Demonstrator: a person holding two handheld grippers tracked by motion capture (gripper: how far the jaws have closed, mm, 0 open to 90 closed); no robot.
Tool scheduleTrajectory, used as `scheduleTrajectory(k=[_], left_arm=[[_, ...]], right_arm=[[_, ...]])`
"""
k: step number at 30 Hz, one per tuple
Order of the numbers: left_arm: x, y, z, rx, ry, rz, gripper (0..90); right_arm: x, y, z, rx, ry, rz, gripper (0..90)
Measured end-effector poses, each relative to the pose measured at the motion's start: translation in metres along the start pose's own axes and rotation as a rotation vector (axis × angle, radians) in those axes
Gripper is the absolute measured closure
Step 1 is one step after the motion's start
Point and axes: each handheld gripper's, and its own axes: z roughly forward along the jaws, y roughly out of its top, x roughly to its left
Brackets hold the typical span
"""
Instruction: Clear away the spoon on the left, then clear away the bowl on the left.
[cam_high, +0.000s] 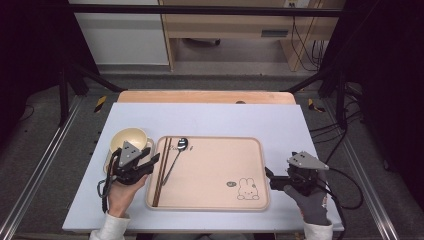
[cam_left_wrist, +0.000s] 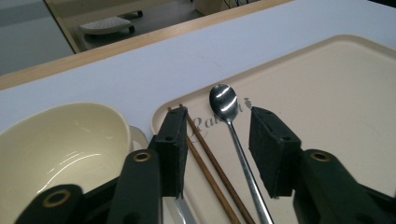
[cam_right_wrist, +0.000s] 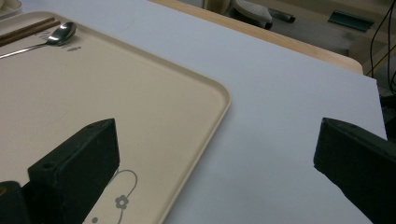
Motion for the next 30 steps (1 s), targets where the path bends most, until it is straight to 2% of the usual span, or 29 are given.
scheduleTrajectory(k=[1,6,9,13,23,30], left_arm=[[0.001,0.0,-0.001,-0.002,0.003,-0.003,51.4],[0.012,0.0,-0.008,-0.016,0.036,-0.009,45.0],[0.019,-0.002,-0.009,-0.001,0.046,-0.012,41.2],[0.028,-0.004,-0.011,0.007,0.064,-0.034,39.4],[0.049,-0.007,-0.022,-0.017,0.117,-0.082,36.5],[0.067,-0.013,-0.023,0.002,0.156,-0.131,33.9]], right_arm=[[0.0,0.0,0.0,0.001,0.001,0.002,0.5],[0.0,0.0,0.0,-0.001,0.001,0.004,0.5],[-0.001,0.0,-0.002,-0.006,-0.003,0.003,0.6],[-0.002,0.001,-0.003,-0.008,-0.007,0.007,0.6],[-0.002,0.0,-0.001,0.0,-0.009,0.003,0.6],[-0.002,0.0,-0.001,-0.004,-0.01,0.004,0.6]])
